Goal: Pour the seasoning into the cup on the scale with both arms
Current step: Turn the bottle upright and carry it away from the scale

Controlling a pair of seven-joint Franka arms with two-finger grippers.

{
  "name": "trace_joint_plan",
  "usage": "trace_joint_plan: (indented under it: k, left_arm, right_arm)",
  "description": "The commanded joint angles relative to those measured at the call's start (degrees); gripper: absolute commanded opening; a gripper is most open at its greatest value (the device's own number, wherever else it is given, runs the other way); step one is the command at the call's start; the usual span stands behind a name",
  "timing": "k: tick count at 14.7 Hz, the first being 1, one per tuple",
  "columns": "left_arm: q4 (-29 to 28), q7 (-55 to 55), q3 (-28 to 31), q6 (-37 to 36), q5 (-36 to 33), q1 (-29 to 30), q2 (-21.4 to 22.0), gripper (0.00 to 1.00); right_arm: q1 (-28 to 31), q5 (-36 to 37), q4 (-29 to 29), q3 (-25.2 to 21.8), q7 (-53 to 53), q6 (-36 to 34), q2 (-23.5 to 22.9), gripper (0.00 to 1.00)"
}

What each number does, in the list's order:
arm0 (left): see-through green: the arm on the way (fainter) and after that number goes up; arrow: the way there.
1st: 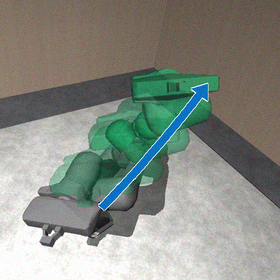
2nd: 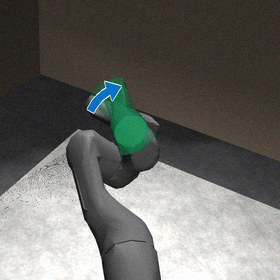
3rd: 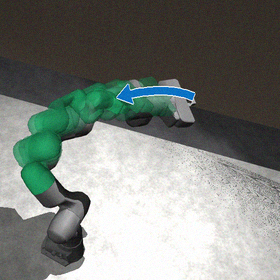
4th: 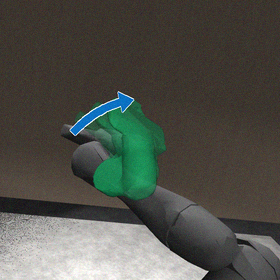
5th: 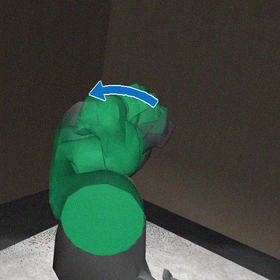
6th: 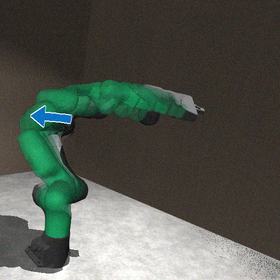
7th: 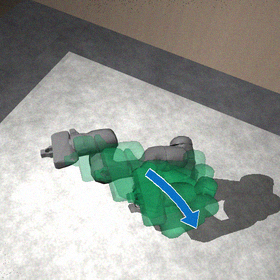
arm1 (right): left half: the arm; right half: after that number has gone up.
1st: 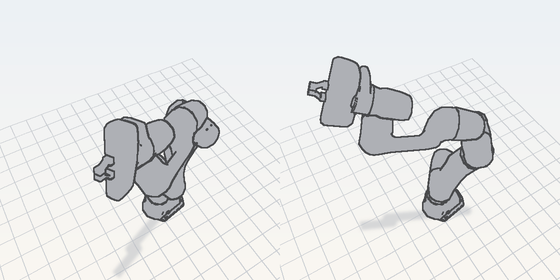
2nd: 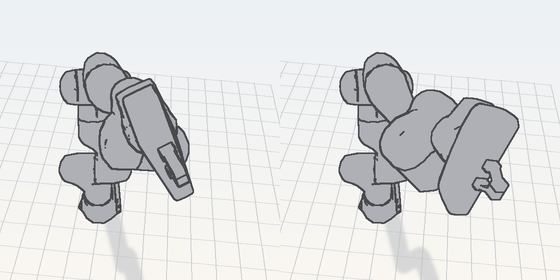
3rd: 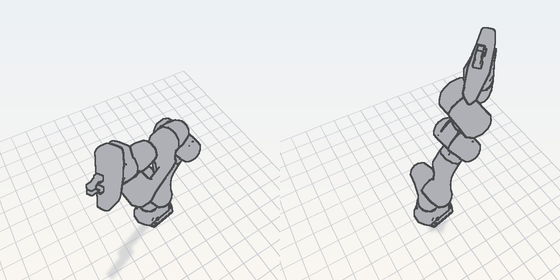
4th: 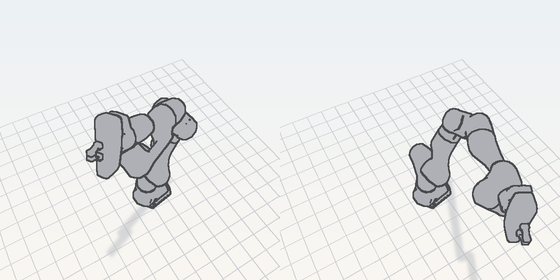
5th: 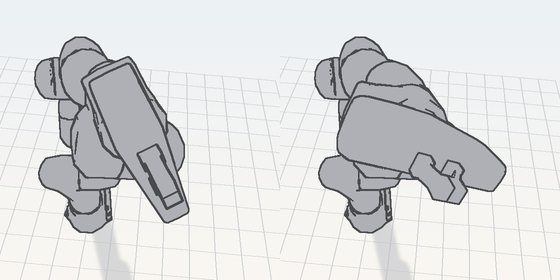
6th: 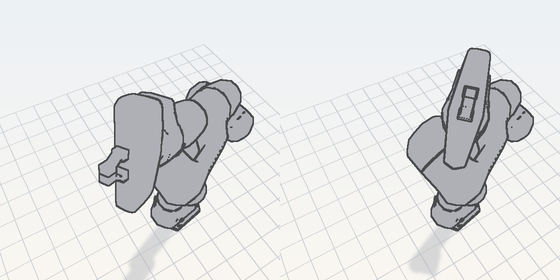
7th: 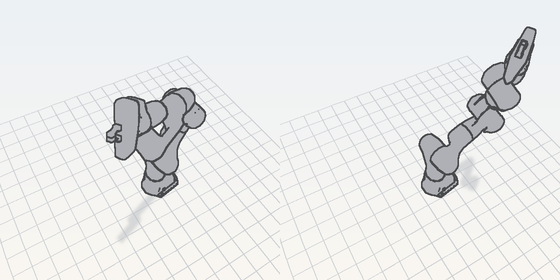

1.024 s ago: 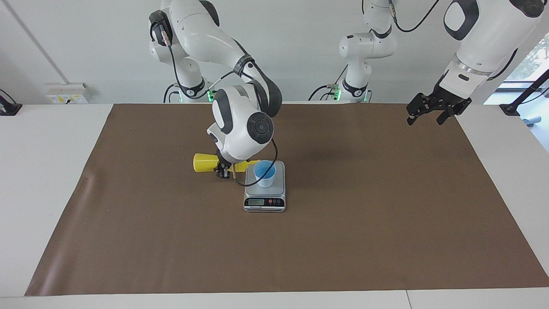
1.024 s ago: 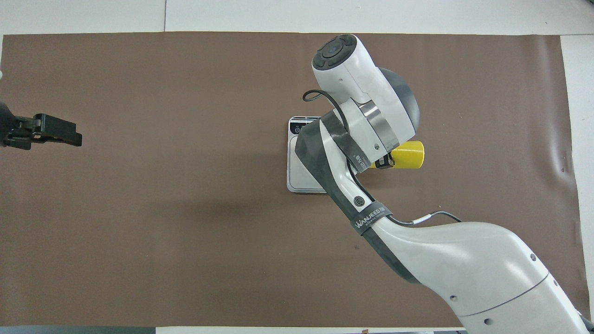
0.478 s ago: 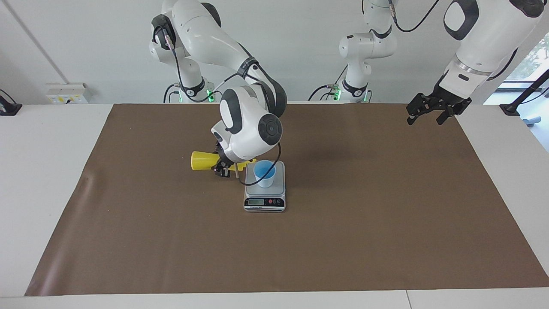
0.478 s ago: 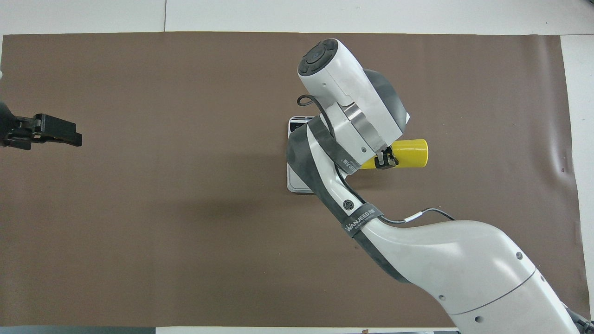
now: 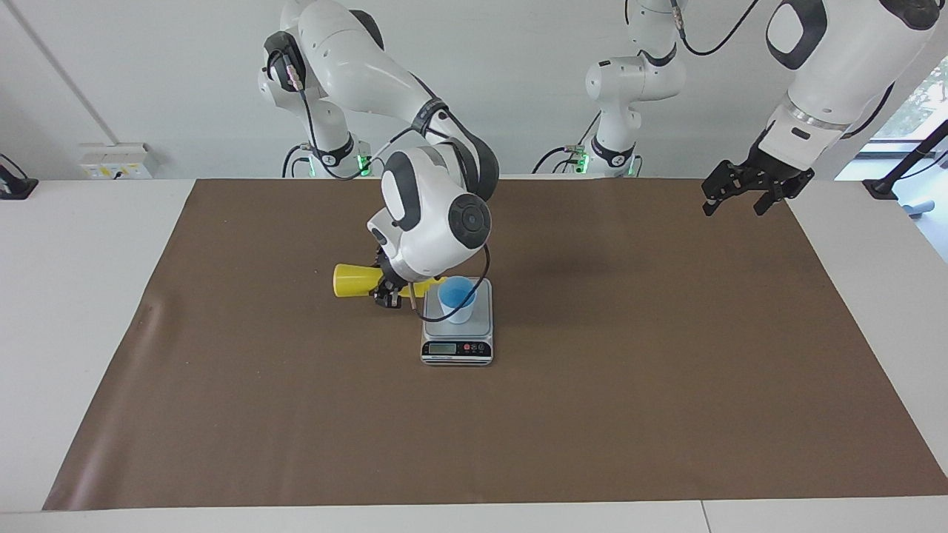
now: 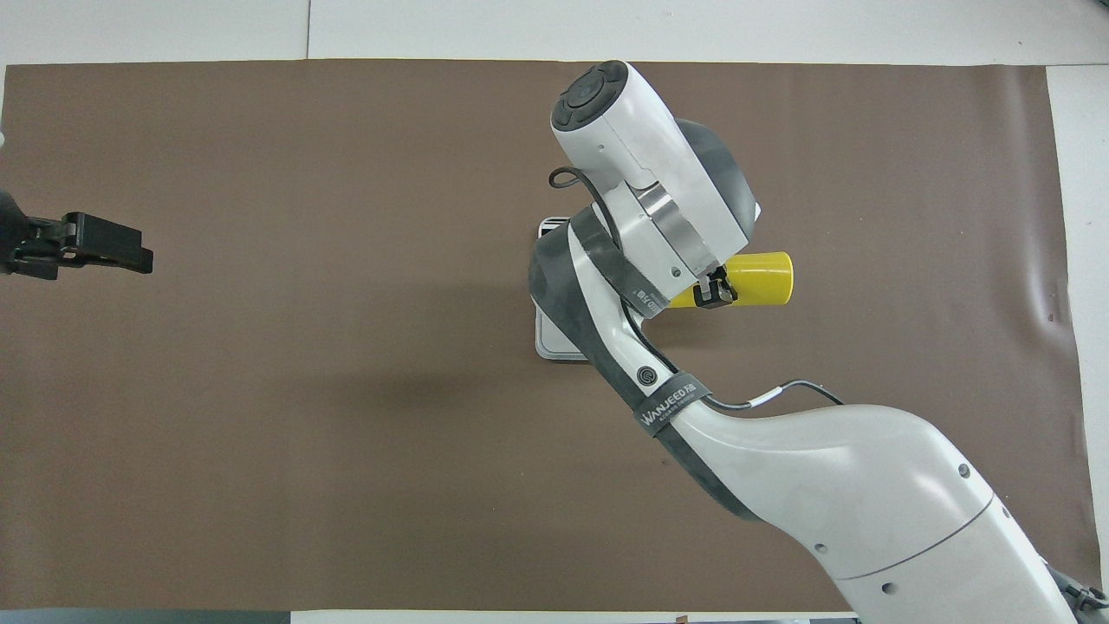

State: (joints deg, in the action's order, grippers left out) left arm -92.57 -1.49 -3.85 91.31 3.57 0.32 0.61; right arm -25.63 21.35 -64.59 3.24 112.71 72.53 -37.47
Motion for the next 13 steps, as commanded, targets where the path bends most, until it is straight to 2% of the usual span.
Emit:
trace_joint_plan:
  k: [1, 7, 9, 11, 13]
  left_arm:
    - [-1.04, 0.35, -0.19, -0.43, 0.56, 0.56, 1.24, 1.0]
    - [-1.04, 0.35, -0.19, -0.52, 0.56, 0.56, 1.24, 1.0]
    - [-0.95, 0.35, -0.19, -0.43, 0.56, 0.56, 1.24, 1.0]
    - [-0.95, 0.35, -0.1, -0.43, 0.64, 0.56, 1.24, 1.0]
    - [-0.95, 0.35, -0.19, -0.43, 0.56, 0.56, 1.24, 1.0]
  right_arm:
    - [1.02, -1.91, 2.79, 0.71, 1.29, -1.61, -0.85, 0.0]
    - [5.58, -10.79, 3.33, 0.8, -0.46, -1.78, 2.93, 0.0]
    - [7.78, -14.31, 1.67, 0.71, -5.1, -1.61, 5.99, 0.0]
    - [11.9, -19.04, -1.67, 0.71, -11.16, -1.35, 10.47, 0.0]
    - [15.94, -22.22, -2.47, 0.71, -16.0, -1.95, 12.85, 0.0]
